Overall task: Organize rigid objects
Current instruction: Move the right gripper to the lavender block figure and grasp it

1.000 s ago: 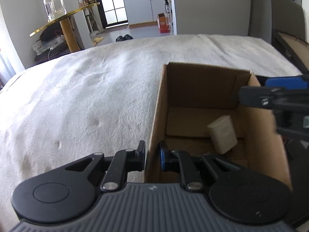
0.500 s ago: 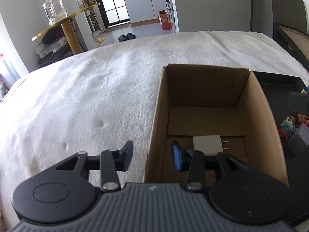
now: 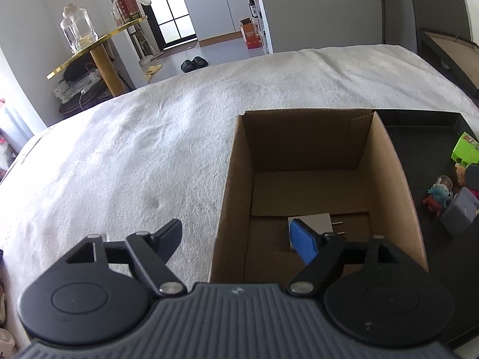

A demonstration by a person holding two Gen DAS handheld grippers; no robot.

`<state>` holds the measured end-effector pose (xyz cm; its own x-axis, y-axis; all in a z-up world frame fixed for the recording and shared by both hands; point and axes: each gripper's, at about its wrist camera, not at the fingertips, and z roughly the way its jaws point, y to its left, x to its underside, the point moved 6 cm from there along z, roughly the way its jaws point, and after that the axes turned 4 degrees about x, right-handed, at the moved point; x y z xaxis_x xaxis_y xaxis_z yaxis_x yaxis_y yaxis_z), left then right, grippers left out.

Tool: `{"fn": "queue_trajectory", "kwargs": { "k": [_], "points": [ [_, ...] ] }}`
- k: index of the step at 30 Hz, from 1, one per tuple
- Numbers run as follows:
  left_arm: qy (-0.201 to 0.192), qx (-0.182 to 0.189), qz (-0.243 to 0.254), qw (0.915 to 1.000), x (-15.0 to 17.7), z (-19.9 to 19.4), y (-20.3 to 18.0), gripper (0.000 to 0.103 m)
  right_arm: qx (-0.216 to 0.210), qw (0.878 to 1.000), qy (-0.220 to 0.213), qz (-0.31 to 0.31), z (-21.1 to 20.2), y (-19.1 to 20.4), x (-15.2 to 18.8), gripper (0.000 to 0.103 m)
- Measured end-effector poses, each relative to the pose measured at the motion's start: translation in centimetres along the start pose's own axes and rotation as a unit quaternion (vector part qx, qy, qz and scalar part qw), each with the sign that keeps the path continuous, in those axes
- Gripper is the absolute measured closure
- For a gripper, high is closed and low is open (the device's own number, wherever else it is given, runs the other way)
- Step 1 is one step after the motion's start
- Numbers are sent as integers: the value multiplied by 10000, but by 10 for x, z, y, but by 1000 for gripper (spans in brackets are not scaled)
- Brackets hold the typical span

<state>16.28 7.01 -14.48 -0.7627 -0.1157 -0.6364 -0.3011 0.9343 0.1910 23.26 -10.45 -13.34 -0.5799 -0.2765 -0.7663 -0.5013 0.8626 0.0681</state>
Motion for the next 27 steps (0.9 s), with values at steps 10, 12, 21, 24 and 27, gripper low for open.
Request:
{"fn": "queue_trajectory", "kwargs": {
  "k": [10, 12, 21, 24, 27],
  "points": [
    [9, -29, 34, 10000, -6, -5, -6, 13, 207, 9997, 68, 128, -2, -25, 13, 23],
    [8, -30, 47, 10000, -7, -5, -8, 12, 247, 9995, 90, 161, -1, -30, 15, 22],
    [13, 72, 132, 9999, -12, -6, -23, 10, 430, 9983, 307, 231, 11, -49, 35, 21],
    [26, 72, 177, 9998, -13, -4, -27, 10, 466, 9977, 425, 240, 17, -53, 43, 21],
    [45, 70, 210, 9997, -13, -3, -30, 10, 489, 9971, 524, 244, 24, -55, 49, 21]
  ]
}}
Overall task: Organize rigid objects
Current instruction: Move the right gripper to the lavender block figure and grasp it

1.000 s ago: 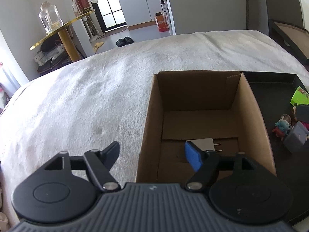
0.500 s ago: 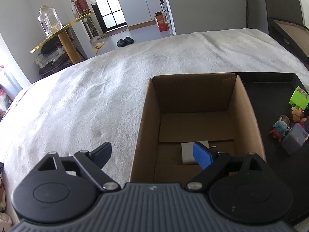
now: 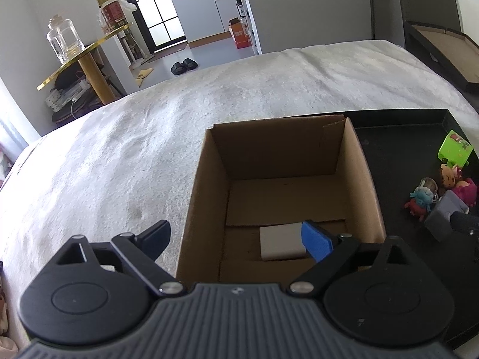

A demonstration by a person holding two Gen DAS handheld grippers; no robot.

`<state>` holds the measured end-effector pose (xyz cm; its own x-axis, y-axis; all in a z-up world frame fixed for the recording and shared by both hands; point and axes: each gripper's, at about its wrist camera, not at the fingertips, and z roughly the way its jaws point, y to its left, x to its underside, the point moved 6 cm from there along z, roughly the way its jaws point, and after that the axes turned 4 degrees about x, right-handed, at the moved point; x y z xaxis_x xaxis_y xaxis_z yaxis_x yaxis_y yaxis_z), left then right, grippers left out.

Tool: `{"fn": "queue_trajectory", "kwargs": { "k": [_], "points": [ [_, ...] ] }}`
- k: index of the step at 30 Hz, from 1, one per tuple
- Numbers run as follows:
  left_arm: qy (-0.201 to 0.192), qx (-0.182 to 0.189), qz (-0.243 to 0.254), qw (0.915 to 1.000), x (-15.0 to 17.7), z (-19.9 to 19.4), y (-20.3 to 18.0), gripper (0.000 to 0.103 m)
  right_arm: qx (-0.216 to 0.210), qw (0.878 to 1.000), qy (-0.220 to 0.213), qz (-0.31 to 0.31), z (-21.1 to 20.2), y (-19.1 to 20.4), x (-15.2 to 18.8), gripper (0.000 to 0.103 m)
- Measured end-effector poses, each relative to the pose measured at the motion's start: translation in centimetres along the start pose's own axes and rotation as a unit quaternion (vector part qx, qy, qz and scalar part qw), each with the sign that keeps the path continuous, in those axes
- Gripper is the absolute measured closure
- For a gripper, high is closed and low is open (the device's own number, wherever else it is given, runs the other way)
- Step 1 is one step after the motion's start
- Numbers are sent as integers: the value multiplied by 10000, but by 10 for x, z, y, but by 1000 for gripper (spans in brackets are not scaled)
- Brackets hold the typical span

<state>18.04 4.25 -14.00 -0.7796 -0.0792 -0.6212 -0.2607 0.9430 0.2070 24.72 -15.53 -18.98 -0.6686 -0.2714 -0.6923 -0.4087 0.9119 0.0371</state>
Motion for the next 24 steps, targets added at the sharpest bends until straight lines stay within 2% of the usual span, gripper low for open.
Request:
{"fn": "queue_trajectory", "kwargs": {
  "k": [11, 13, 14, 15, 17, 19, 24],
  "points": [
    [152, -39, 120, 9998, 4, 9, -10, 9, 147, 9992, 319, -210, 29, 6, 8, 23],
    [175, -19, 125, 9998, 5, 9, -12, 9, 121, 9990, 373, -235, 34, 10, 9, 28],
    [186, -17, 129, 9997, 5, 10, -12, 10, 119, 9988, 398, -262, 36, 12, 10, 35],
    [190, -17, 134, 9997, 6, 9, -12, 10, 178, 9982, 458, -338, 39, 14, 11, 50],
    [192, -9, 147, 9997, 7, 8, -12, 9, 136, 9979, 522, -368, 40, 15, 12, 58],
    [197, -19, 151, 9997, 8, 9, -12, 9, 17, 9982, 522, -286, 37, 14, 12, 59],
    [168, -23, 97, 9998, 7, 7, -9, 9, 46, 9983, 519, -247, 29, 10, 12, 59]
  ]
}}
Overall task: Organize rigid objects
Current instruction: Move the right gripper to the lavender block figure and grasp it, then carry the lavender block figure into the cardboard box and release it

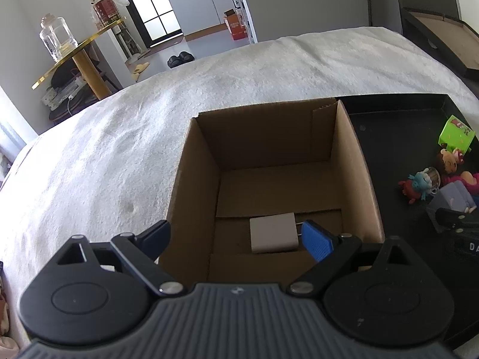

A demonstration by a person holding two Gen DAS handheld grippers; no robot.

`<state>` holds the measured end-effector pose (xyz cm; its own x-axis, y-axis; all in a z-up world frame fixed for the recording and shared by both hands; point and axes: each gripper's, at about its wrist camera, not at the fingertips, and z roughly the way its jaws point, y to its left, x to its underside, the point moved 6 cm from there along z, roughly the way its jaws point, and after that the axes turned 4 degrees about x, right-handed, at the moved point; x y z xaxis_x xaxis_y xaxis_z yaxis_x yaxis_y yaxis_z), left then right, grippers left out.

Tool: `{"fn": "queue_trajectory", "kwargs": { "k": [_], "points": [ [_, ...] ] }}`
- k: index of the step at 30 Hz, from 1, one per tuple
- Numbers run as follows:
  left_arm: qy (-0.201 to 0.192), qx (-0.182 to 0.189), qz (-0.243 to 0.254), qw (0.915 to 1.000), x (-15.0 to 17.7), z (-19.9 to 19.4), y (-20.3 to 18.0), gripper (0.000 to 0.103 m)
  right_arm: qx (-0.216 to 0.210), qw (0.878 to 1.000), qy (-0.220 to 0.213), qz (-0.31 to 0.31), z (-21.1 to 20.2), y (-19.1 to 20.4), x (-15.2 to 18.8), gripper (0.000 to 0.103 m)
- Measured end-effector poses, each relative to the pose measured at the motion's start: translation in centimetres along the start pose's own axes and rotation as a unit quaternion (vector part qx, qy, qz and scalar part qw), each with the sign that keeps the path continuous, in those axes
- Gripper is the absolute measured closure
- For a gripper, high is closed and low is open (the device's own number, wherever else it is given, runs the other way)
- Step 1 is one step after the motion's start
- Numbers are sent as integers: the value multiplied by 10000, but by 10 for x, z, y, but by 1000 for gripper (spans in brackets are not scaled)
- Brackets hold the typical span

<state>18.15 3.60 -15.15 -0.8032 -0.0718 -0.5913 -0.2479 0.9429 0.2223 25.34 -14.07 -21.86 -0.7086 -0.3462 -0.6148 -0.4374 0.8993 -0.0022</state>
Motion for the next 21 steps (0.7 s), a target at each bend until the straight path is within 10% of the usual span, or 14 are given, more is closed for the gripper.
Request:
{"fn": "queue_trajectory", "kwargs": {
  "k": [21],
  "points": [
    [-175, 41, -271, 9995, -1, -9, 25, 9, -3, 9980, -632, -87, -38, 14, -41, 59]
  ]
}}
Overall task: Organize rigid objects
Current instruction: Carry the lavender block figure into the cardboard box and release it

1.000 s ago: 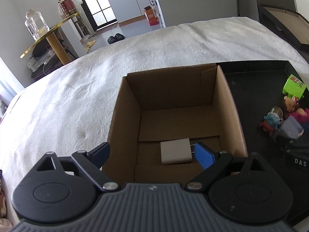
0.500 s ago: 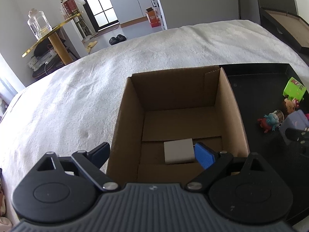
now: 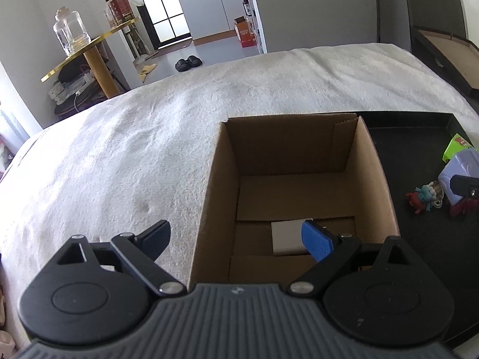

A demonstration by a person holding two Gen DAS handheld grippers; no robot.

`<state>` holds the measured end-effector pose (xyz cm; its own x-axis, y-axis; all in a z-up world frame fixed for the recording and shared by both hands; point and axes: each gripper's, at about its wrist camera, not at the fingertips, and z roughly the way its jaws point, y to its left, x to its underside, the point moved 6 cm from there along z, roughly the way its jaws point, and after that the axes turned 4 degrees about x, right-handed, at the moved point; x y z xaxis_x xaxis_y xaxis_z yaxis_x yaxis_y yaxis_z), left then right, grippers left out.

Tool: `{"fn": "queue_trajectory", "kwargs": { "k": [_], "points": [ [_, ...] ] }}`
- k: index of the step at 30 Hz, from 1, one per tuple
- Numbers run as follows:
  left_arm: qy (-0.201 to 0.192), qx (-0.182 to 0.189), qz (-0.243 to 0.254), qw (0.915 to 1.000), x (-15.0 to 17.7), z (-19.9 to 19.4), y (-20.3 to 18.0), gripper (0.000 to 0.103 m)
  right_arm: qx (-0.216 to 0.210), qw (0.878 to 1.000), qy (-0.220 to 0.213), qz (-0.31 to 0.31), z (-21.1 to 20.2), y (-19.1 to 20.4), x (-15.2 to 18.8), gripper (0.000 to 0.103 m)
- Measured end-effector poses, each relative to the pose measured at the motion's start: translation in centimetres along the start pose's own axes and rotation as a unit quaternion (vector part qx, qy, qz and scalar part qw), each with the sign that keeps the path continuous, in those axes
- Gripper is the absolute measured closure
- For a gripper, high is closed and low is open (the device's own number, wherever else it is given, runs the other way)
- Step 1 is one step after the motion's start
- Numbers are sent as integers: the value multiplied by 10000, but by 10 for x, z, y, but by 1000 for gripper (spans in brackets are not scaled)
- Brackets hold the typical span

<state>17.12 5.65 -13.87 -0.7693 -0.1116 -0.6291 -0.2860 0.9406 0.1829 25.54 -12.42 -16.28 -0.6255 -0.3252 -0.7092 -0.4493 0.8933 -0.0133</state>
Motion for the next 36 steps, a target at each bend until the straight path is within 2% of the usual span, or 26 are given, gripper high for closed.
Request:
{"fn": "queue_trajectory", "kwargs": {
  "k": [36],
  "points": [
    [-134, 130, -398, 9990, 11, -2, 29, 10, -369, 9960, -632, -513, -23, 62, -34, 59]
  ]
}}
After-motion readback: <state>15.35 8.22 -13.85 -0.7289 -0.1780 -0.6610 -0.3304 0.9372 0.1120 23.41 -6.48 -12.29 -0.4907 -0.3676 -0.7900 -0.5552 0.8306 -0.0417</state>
